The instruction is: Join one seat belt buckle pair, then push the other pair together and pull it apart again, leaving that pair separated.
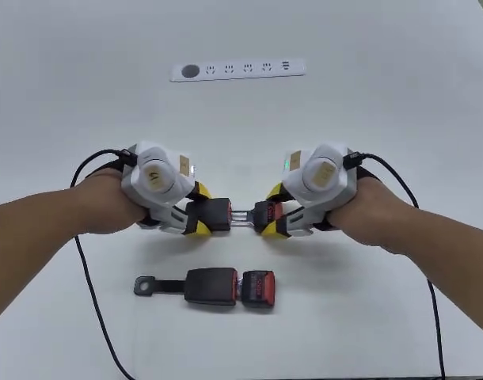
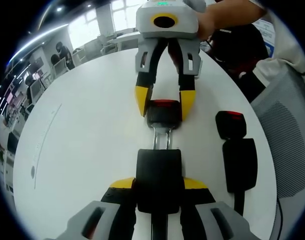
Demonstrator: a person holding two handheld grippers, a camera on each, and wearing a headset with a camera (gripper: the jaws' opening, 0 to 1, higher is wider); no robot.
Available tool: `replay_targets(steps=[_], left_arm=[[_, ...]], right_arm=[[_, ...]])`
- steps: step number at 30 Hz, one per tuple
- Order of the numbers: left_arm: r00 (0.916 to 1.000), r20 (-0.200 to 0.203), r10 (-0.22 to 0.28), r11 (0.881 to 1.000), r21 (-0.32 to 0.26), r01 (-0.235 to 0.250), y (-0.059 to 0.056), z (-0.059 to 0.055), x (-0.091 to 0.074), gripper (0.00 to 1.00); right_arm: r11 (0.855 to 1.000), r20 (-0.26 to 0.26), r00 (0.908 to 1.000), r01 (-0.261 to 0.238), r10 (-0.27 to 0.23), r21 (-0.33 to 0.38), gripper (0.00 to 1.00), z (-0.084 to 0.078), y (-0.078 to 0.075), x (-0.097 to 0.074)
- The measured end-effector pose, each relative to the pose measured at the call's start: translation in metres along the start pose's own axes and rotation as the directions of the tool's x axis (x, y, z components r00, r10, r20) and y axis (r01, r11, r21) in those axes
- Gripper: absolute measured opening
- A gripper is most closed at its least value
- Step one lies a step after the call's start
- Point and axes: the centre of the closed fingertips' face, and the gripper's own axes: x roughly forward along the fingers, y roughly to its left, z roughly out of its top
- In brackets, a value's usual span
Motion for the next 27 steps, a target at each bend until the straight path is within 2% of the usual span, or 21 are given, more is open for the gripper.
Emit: replay_targets(steps=[4, 9, 13, 20, 22, 24, 27], left_arm=[[1.0000, -0.004, 0.000, 1.000, -0.002, 0.000, 0.000, 0.001, -0.001, 0.34], [1.0000, -0.008, 0.004, 1.000, -0.001, -0.004, 0.000, 0.002, -0.001, 0.34], [0.9999, -0.015, 0.005, 1.000, -0.002, -0.005, 0.001, 0.001, 0.000, 0.34], [0.9998, -0.015, 0.012, 1.000, -0.003, -0.012, 0.001, 0.000, 0.000, 0.34], [0.9998, -0.015, 0.014, 1.000, -0.002, -0.014, 0.001, 0.001, 0.000, 0.34], [0.9998, -0.016, 0.015, 1.000, 0.000, -0.015, 0.001, 0.001, 0.000, 0.34], [0.9996, -0.025, 0.015, 1.000, 0.004, -0.015, 0.001, 0.001, 0.000, 0.35]], right_arm=[[1.000, -0.007, 0.9998, 0.021, -0.021, 0.018, 0.33, -0.017, -0.007, -0.011], [0.999, -0.032, 0.9987, 0.040, -0.039, 0.023, 0.33, -0.028, -0.008, -0.025], [0.999, -0.054, 0.9977, 0.042, -0.040, 0.022, 0.34, -0.043, -0.010, -0.031], [0.998, -0.115, 0.9916, 0.059, -0.059, -0.004, 0.34, -0.075, -0.010, -0.054], [0.998, -0.116, 0.9915, 0.059, -0.058, 0.006, 0.34, -0.076, -0.007, -0.061], [0.998, -0.126, 0.9903, 0.059, -0.058, 0.009, 0.34, -0.086, -0.011, -0.063], [0.998, -0.138, 0.9889, 0.056, -0.054, 0.012, 0.34, -0.087, -0.006, -0.070]])
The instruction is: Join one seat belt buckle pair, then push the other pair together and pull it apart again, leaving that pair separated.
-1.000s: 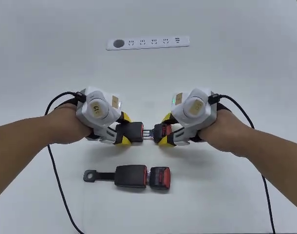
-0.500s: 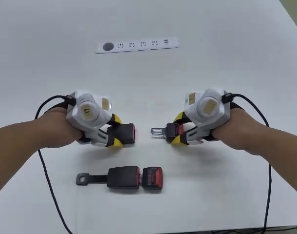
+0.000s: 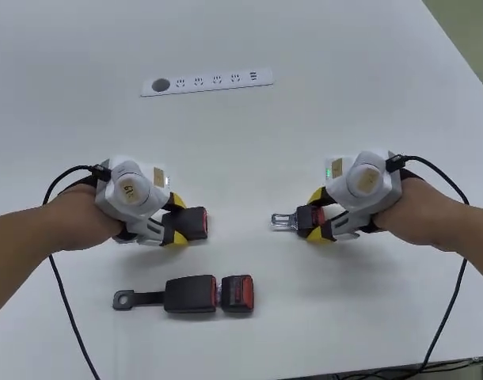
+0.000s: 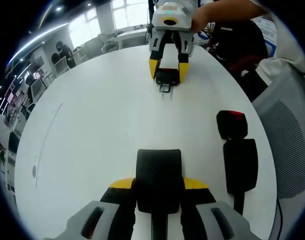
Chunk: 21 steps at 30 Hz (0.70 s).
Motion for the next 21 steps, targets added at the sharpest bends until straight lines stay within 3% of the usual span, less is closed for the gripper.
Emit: replay_targets(steps=[5, 11, 12, 13, 14, 15, 18, 21], left_arm=[[0.9998, -0.016, 0.007, 1.000, 0.024, -0.007, 0.000, 0.001, 0.000, 0.35], [0.9981, -0.033, 0.052, 0.998, 0.027, -0.051, 0.007, 0.000, 0.000, 0.42], [0.9972, -0.041, 0.062, 0.997, 0.050, -0.060, 0.007, 0.000, -0.002, 0.43], [0.9953, -0.053, 0.082, 0.990, 0.122, -0.075, 0.008, -0.001, -0.005, 0.43], [0.9950, -0.049, 0.087, 0.991, 0.109, -0.081, 0.007, -0.001, -0.007, 0.43], [0.9944, -0.017, 0.105, 0.992, 0.066, -0.103, 0.006, 0.004, -0.012, 0.44], [0.9922, 0.001, 0.124, 0.991, 0.041, -0.124, -0.001, 0.007, -0.024, 0.47], [0.9892, 0.051, 0.137, 0.991, -0.006, -0.137, -0.018, 0.014, -0.036, 0.52]], right_arm=[[1.000, -0.015, 0.9999, 0.006, -0.006, 0.007, 0.35, -0.002, -0.001, 0.003], [0.996, -0.030, 0.9962, 0.082, -0.081, 0.018, 0.46, -0.002, -0.012, 0.001], [0.996, -0.028, 0.9957, 0.089, -0.088, 0.012, 0.47, 0.001, -0.008, -0.002], [0.993, 0.004, 0.9937, 0.112, -0.112, 0.031, 0.47, 0.008, -0.008, -0.006], [0.992, 0.048, 0.9925, 0.110, -0.113, 0.066, 0.47, 0.014, -0.006, -0.006], [0.988, 0.074, 0.9890, 0.120, -0.128, 0.099, 0.48, 0.019, -0.005, -0.010], [0.982, 0.095, 0.9852, 0.130, -0.143, 0.136, 0.50, 0.024, 0.004, -0.017], [0.980, 0.111, 0.9843, 0.119, -0.137, 0.161, 0.54, 0.031, 0.023, -0.024]])
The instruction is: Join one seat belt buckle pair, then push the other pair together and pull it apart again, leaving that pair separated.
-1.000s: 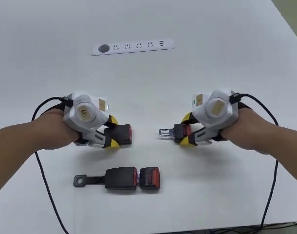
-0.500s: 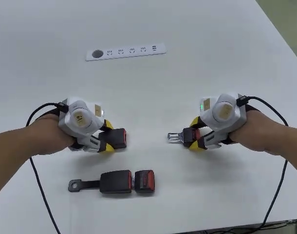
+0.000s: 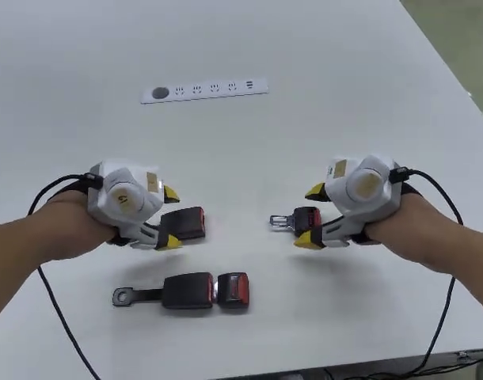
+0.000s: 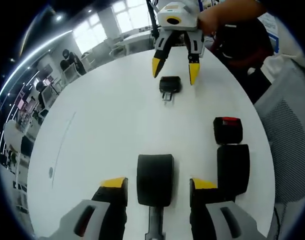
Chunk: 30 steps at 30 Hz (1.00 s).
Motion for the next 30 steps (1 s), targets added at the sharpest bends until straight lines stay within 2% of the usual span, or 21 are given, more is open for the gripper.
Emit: replay_targets(steps=[2, 4, 5, 9, 12, 14, 19, 25, 27, 28, 29, 30], left_arm=[[0.9996, 0.024, 0.014, 1.000, -0.027, -0.013, -0.009, 0.004, -0.008, 0.53], [0.9989, 0.033, 0.033, 0.998, -0.047, -0.032, -0.014, 0.005, -0.015, 0.56], [0.9984, 0.038, 0.041, 0.998, -0.058, -0.039, -0.016, 0.006, -0.018, 0.57], [0.9959, 0.059, 0.069, 0.994, -0.093, -0.063, -0.033, 0.007, -0.030, 0.65], [0.9932, 0.073, 0.090, 0.989, -0.125, -0.080, -0.042, 0.004, -0.038, 0.67], [0.9895, 0.091, 0.112, 0.981, -0.168, -0.095, -0.047, 0.003, -0.043, 0.69], [0.9866, 0.082, 0.141, 0.970, -0.211, -0.121, -0.061, -0.010, -0.054, 0.75], [0.9773, 0.058, 0.204, 0.938, -0.297, -0.178, -0.070, -0.033, -0.077, 0.81], [0.9744, 0.042, 0.221, 0.922, -0.335, -0.195, -0.072, -0.046, -0.084, 0.82], [0.9734, 0.026, 0.228, 0.907, -0.369, -0.202, -0.070, -0.059, -0.088, 0.82], [0.9727, 0.015, 0.231, 0.897, -0.390, -0.207, -0.071, -0.064, -0.090, 0.82], [0.9704, 0.003, 0.241, 0.882, -0.419, -0.218, -0.072, -0.068, -0.094, 0.83]], right_arm=[[1.000, 0.031, 0.9995, -0.006, 0.005, 0.011, 0.58, 0.001, 0.013, 0.002], [1.000, 0.036, 0.9993, 0.010, -0.011, 0.028, 0.62, 0.003, 0.024, -0.002], [0.999, 0.039, 0.9991, 0.015, -0.016, 0.035, 0.64, 0.001, 0.025, 0.001], [0.996, 0.062, 0.9967, 0.048, -0.052, 0.074, 0.72, 0.008, 0.041, -0.011], [0.995, 0.067, 0.9958, 0.057, -0.062, 0.078, 0.79, 0.008, 0.052, -0.015], [0.995, 0.072, 0.9950, 0.064, -0.069, 0.071, 0.82, 0.009, 0.060, -0.020], [0.990, 0.077, 0.9915, 0.097, -0.105, 0.107, 0.89, 0.005, 0.065, -0.029], [0.977, 0.084, 0.9849, 0.136, -0.151, 0.167, 0.95, -0.002, 0.065, -0.038], [0.975, 0.084, 0.9840, 0.141, -0.157, 0.173, 0.96, -0.006, 0.064, -0.037], [0.973, 0.088, 0.9819, 0.150, -0.167, 0.173, 0.96, -0.007, 0.065, -0.038], [0.971, 0.094, 0.9783, 0.166, -0.185, 0.173, 0.96, -0.006, 0.063, -0.040], [0.969, 0.101, 0.9745, 0.182, -0.201, 0.169, 0.97, -0.005, 0.063, -0.043]])
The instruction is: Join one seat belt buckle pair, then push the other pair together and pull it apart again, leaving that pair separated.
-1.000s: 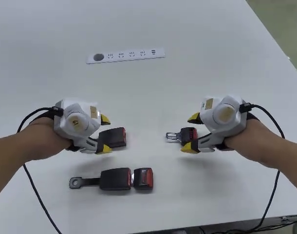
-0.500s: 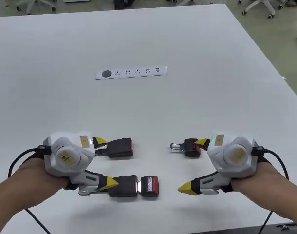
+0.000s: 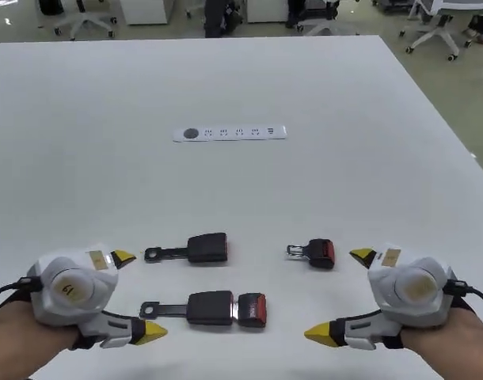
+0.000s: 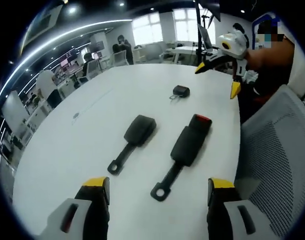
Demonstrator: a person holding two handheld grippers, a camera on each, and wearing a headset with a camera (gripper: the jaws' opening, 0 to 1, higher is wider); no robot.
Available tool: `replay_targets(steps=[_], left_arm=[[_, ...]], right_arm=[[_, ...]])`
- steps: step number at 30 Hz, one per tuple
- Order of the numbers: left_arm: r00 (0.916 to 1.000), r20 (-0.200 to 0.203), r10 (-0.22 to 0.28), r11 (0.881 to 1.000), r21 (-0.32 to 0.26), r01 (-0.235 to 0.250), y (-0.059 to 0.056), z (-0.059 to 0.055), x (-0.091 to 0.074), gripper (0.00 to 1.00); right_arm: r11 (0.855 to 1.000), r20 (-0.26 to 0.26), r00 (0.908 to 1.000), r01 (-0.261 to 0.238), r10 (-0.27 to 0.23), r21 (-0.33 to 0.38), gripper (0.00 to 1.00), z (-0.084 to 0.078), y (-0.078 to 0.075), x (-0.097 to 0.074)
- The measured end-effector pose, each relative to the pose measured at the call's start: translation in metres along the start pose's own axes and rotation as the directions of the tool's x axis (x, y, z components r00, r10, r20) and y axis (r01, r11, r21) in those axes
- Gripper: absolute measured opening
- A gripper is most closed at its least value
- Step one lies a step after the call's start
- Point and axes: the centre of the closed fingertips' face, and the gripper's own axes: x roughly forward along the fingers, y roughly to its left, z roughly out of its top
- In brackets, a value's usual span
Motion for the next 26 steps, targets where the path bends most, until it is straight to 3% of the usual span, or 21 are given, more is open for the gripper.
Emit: replay_targets(steps=[4, 10, 16, 20, 26], left_arm=[[0.9994, 0.006, 0.033, 0.999, -0.036, -0.033, 0.007, -0.009, -0.008, 0.89], [0.9989, 0.011, 0.047, 0.997, -0.069, -0.046, 0.007, -0.015, -0.010, 0.99], [0.9991, 0.014, 0.040, 0.996, -0.084, -0.039, 0.005, -0.022, -0.007, 1.00], [0.9990, 0.018, 0.041, 0.995, -0.093, -0.039, 0.003, -0.021, -0.008, 1.00], [0.9977, 0.031, 0.060, 0.992, -0.110, -0.056, 0.002, -0.021, -0.008, 1.00]], right_arm=[[1.000, -0.005, 1.0000, 0.007, -0.007, 0.027, 1.00, 0.000, 0.002, -0.004], [0.999, -0.016, 0.9996, 0.025, -0.025, 0.043, 1.00, -0.006, 0.000, -0.003], [0.998, -0.024, 0.9991, 0.037, -0.036, 0.049, 1.00, -0.007, 0.004, -0.005], [0.995, -0.014, 0.9977, 0.067, -0.066, 0.076, 1.00, -0.007, -0.001, -0.007], [0.995, -0.009, 0.9980, 0.063, -0.062, 0.073, 1.00, -0.006, 0.002, -0.005]])
